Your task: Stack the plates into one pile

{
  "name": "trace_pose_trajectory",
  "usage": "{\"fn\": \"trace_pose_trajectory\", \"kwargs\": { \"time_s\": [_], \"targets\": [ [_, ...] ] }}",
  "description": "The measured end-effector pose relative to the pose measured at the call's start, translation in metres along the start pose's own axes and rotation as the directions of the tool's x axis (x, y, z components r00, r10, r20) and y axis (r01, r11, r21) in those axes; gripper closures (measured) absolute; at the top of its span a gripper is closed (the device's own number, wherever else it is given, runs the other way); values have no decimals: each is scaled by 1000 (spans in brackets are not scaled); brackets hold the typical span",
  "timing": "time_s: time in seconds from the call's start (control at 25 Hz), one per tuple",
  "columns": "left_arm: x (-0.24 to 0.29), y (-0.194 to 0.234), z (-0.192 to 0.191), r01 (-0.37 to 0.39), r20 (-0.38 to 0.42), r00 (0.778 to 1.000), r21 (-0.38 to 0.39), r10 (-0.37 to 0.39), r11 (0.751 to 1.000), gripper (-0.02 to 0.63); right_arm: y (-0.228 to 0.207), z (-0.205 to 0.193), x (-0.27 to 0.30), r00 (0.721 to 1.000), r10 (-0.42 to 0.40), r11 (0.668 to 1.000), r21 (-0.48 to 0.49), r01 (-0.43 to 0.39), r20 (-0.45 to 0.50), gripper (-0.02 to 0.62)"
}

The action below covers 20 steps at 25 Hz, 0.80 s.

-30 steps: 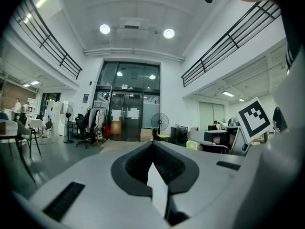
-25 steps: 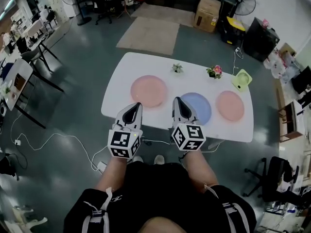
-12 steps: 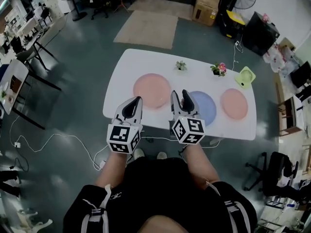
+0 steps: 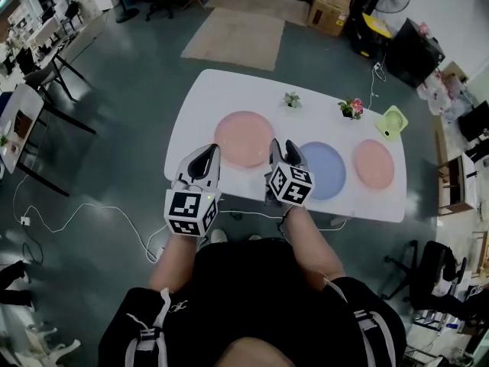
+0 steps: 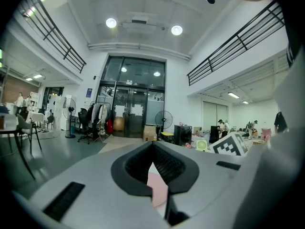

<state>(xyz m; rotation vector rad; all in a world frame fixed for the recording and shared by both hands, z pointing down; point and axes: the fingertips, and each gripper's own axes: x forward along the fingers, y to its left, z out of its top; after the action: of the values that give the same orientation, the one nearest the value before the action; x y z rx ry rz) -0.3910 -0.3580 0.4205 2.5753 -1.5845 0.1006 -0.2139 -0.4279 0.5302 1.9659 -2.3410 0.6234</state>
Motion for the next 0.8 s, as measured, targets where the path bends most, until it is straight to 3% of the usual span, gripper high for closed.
{"fn": "trace_pose_trajectory", "kwargs": {
  "time_s": [0.16, 0.4, 0.64, 0.8],
  "targets": [
    [1, 18, -3, -21, -10, 1000, -7, 21, 1000, 594, -19, -57, 29, 987, -51, 997, 57, 60, -151, 422],
    [1, 48, -10, -47, -27, 999, -5, 47, 999, 594, -39, -128, 66, 940, -79, 968, 201, 153, -333, 423],
    [3, 67, -16, -67, -42, 997, -2, 67, 998, 594, -54, -186, 92, 872, -52, 882, 388, 269, -487, 422],
    [10, 82, -16, -80, -46, 996, -1, 80, 997, 594, -54, -201, 109, 852, -21, 822, 477, 313, -522, 423]
  ]
}}
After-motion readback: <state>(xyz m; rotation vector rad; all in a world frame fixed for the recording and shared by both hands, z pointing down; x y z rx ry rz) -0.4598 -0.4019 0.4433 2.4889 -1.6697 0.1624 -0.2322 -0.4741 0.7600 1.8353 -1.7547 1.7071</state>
